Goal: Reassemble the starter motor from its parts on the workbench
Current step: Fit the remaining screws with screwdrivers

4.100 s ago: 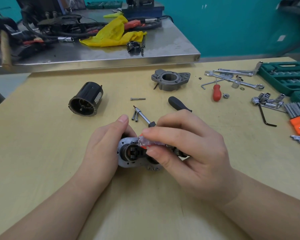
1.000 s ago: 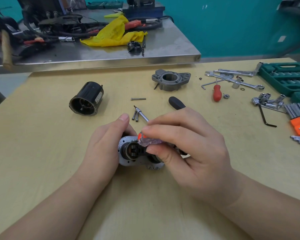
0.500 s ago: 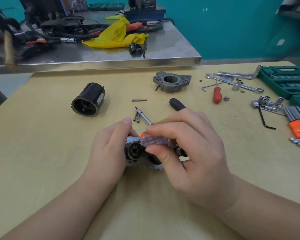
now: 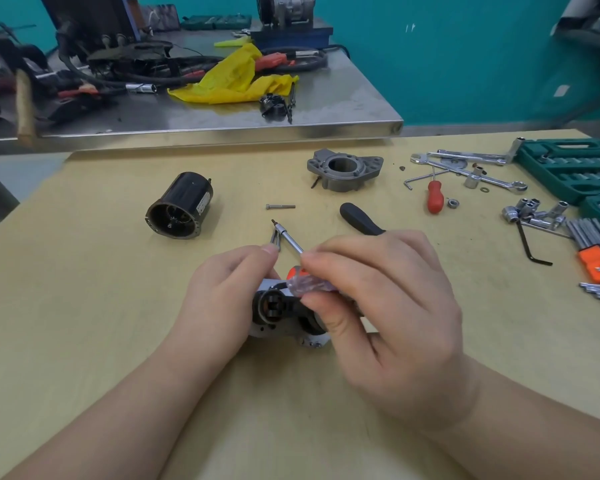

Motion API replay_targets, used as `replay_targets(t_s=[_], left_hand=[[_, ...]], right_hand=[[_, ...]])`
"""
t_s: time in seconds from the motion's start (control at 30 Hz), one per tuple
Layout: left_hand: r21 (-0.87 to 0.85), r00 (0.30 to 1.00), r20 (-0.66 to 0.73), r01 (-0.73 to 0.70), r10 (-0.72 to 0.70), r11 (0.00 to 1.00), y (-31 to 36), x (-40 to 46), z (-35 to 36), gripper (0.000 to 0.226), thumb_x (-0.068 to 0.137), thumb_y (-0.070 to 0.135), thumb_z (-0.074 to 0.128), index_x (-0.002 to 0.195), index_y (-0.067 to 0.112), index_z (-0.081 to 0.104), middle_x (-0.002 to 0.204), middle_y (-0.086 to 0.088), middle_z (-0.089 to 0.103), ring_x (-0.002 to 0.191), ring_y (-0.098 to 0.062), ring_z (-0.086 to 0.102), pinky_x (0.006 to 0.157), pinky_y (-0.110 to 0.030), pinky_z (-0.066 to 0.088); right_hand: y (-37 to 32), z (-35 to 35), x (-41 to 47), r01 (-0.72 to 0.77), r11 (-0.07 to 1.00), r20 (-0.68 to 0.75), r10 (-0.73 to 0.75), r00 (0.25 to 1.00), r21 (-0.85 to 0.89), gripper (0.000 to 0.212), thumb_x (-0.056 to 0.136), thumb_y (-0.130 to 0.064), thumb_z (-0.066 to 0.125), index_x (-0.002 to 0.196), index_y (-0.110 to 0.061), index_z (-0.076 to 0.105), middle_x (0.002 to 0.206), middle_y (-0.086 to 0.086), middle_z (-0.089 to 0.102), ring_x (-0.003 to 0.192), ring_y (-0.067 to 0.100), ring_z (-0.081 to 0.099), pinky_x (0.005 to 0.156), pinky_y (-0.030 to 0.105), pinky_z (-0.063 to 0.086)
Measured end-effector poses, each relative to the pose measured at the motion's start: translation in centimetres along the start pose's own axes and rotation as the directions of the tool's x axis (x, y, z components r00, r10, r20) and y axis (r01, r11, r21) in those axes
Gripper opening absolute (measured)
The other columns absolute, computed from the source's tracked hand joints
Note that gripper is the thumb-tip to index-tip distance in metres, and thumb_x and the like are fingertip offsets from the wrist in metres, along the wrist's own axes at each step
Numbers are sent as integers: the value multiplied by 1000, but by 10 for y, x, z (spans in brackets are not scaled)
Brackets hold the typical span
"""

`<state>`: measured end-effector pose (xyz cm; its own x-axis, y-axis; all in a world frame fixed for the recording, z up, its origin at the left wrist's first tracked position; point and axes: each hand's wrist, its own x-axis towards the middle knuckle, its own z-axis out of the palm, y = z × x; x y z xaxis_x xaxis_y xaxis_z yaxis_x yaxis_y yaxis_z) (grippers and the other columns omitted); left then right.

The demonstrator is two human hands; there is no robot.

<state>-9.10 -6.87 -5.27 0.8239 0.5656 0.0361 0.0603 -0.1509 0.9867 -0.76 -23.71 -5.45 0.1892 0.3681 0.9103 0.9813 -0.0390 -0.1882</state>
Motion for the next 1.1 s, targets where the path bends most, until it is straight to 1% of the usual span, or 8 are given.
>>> replay_targets(t_s=[0.13,0.23,0.37,0.5,0.73,0.83,0.9,1.1], left_hand=[[114,999,31,-30,27,993,-4,3,-2,38,79,33,62,75,-3,48,67,-8,38,65,-19,37,63,-36,28],[152,998,68,-19,8,988,-4,7,-6,36,77,33,63,75,0,49,67,-6,42,65,-19,38,65,-39,30],[136,988,144,33,-53,990,-4,14,-11,39,72,39,69,72,5,49,72,-10,42,68,-21,38,70,-44,28],[145,982,163,70,-94,987,-6,16,-14,41,64,47,69,67,10,49,71,-9,42,67,-21,38,68,-40,28],[136,972,85,205,-217,969,-4,22,-12,33,71,49,62,54,21,54,55,1,47,51,-18,43,62,-34,32],[142,946,20,317,-323,938,0,30,-11,39,67,56,54,51,21,61,52,1,57,57,-24,51,64,-35,38],[128,936,12,347,-351,929,1,35,-9,43,66,60,51,50,21,60,53,0,58,63,-27,52,68,-37,39],[37,944,-11,330,-330,943,-7,39,-8,55,67,72,47,55,21,65,56,5,64,66,-21,58,66,-36,41]], right_hand=[[4,-10,4,-29,998,-93,34,995,53,16,102,-9,69,116,-6,75,115,4,73,99,19,71,80,43,54],[29,-14,11,-200,972,-163,219,962,122,14,104,-7,66,117,-9,71,108,2,72,96,13,70,84,29,53],[84,-18,12,-563,809,-151,586,796,170,23,100,-21,69,116,-37,71,107,-1,75,96,19,74,83,46,62],[126,-15,4,-725,688,-61,725,686,31,18,94,-23,77,104,-38,74,102,-10,73,93,9,72,87,43,61],[145,-10,-8,-657,674,134,725,675,-337,18,94,-9,75,94,-27,74,95,-18,60,96,13,61,91,35,52],[144,-12,-9,-589,621,224,762,607,-517,16,98,-13,69,105,-24,78,104,-14,55,119,23,59,85,29,43],[142,-12,-6,-552,573,237,792,562,-605,18,99,-20,65,109,-30,77,109,-14,55,118,23,59,83,32,46],[132,16,31,-504,587,213,758,616,-633,16,97,-38,61,105,-39,75,120,-12,64,121,19,56,81,36,50]])
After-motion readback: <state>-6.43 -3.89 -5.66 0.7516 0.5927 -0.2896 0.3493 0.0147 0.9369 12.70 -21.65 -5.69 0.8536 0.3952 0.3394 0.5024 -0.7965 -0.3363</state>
